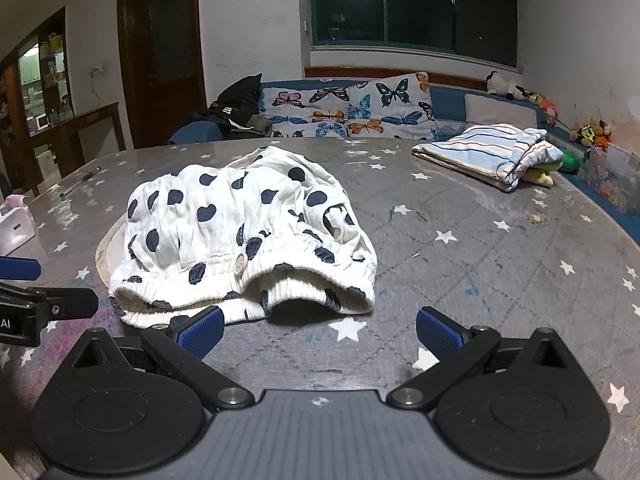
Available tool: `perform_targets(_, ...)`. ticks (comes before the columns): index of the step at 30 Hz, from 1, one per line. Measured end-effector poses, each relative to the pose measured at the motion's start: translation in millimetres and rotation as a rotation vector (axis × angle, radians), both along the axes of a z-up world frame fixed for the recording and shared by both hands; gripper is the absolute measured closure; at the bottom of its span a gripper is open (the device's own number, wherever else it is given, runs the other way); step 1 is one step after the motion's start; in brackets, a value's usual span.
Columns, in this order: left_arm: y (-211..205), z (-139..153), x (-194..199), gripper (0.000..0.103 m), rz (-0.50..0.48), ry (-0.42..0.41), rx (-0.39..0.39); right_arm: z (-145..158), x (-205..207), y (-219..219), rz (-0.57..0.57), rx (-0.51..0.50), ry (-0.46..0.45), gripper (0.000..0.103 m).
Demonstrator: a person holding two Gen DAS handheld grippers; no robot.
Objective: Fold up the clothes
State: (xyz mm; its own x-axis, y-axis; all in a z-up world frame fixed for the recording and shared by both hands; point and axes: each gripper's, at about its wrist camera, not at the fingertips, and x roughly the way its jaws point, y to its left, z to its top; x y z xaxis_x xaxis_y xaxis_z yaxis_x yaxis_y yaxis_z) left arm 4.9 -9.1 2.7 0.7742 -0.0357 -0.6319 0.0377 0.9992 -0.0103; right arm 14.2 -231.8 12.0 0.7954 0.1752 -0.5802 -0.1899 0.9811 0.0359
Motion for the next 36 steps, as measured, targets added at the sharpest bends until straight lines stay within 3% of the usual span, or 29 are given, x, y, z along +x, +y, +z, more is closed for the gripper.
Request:
perform_targets(21, -14.1, -4.0, 20.1, 0.002, -0.105, 0.007, 0.037, -11.9, 19.7, -10.9, -0.023, -0.006, 0.037, 0.0)
perform_targets(29, -16.2, -13.7, 30.1, 0.025, -0.173, 0.042, 0.029, -13.0, 36.1, -16.0, -0.009, -0.015, 0.033, 0.001)
perform_targets(32, -17.0, -17.3, 33.8, 0.03, -0.198, 0.056, 0.025, -13.0, 43.4, -17.4, 0.006, -0.003, 0.034, 0.006)
perform_targets(36, -18.0, -22.2, 38.9, 0.048, -0.232, 0.074, 0.021, -15.5, 53.2, -19.4, 0.015, 0.018, 0.053, 0.016)
